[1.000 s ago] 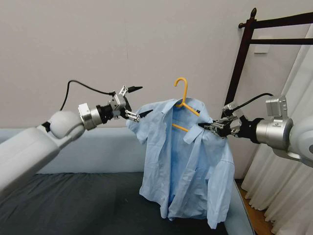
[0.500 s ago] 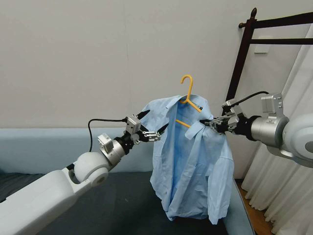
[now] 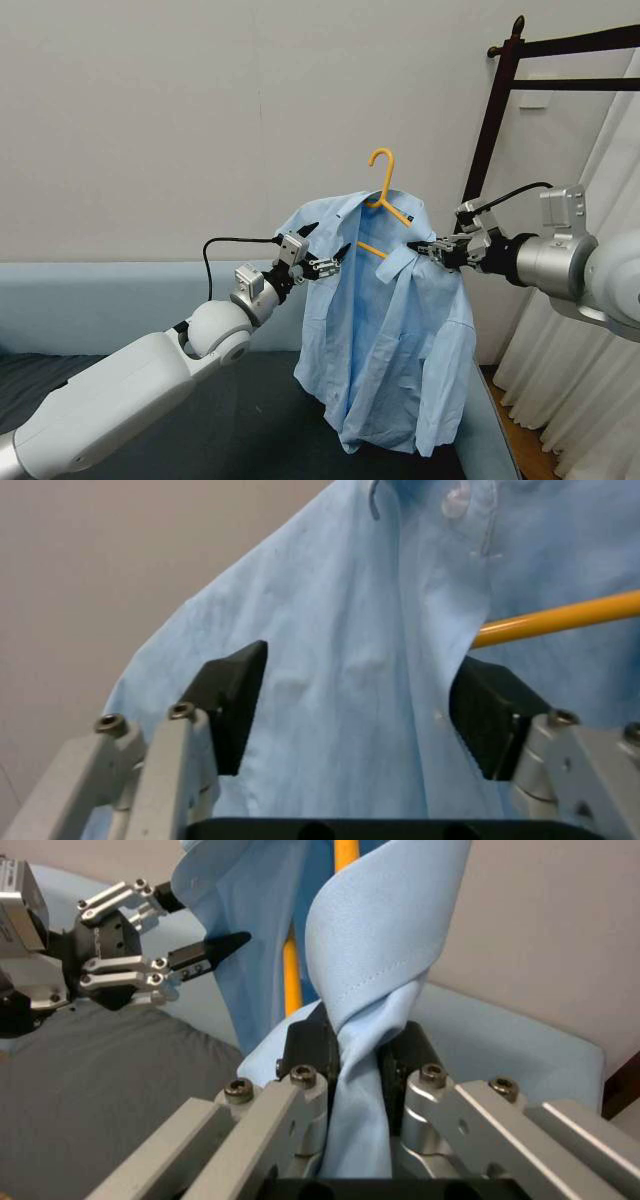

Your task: Pick up the clothes from the sofa and hang them on the clothes hanger.

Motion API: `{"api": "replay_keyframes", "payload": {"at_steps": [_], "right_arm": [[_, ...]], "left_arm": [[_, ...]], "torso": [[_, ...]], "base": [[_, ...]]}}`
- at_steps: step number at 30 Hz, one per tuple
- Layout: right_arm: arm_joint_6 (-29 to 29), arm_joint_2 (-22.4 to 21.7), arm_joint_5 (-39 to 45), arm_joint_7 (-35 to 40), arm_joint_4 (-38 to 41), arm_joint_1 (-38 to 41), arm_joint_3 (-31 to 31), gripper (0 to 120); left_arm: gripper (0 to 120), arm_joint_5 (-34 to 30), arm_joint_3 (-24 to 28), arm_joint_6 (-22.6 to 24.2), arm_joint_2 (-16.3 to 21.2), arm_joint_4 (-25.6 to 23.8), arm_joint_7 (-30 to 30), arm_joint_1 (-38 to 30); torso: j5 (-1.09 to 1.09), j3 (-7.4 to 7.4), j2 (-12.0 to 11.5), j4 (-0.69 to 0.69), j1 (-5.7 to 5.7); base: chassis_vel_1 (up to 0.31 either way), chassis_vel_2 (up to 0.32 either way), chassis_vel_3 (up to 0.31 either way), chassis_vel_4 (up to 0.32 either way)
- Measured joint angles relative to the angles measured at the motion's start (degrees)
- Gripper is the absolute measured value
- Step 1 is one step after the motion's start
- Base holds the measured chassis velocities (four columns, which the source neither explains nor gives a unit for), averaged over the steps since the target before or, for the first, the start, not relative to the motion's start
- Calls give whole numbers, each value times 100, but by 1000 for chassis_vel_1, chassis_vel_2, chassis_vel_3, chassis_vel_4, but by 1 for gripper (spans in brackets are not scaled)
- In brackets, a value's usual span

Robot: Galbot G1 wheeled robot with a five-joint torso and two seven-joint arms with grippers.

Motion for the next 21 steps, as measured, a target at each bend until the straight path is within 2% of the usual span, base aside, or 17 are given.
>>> {"api": "replay_keyframes", "payload": {"at_steps": [1,2,4,7,9,10,13,21], "right_arm": [[-2,-8,21,3,24,-1,7,8],[-3,8,80,82,94,-3,14,8],[-3,19,97,108,106,-2,16,8],[-10,40,146,204,113,1,19,8],[-17,36,187,222,112,-4,38,8],[-17,36,187,222,112,-4,38,8],[-34,31,225,225,111,-1,56,8],[-194,90,358,333,28,253,-54,8]], "left_arm": [[55,2,0,-2,-17,2,4,34],[41,16,-1,-7,-72,5,9,79],[38,23,-1,-9,-88,13,9,81],[22,67,-4,-34,-102,31,4,96],[15,91,-29,-50,-81,29,4,135],[15,91,-29,-50,-81,29,4,135],[1,115,-73,-53,-23,-18,7,216],[0,245,-169,-106,1,9,10,269]], "torso": [[0,0,0,0,0],[0,0,0,0,0],[0,0,0,0,0],[0,0,0,0,0],[0,0,0,-1,0],[0,0,0,-1,0],[-1,0,0,0,0],[-1,0,0,-2,0]], "base": [[0,0,0,0],[0,0,0,0],[0,0,0,0],[0,0,0,0],[0,0,0,0],[0,0,0,0],[0,0,0,0],[0,0,0,0]]}}
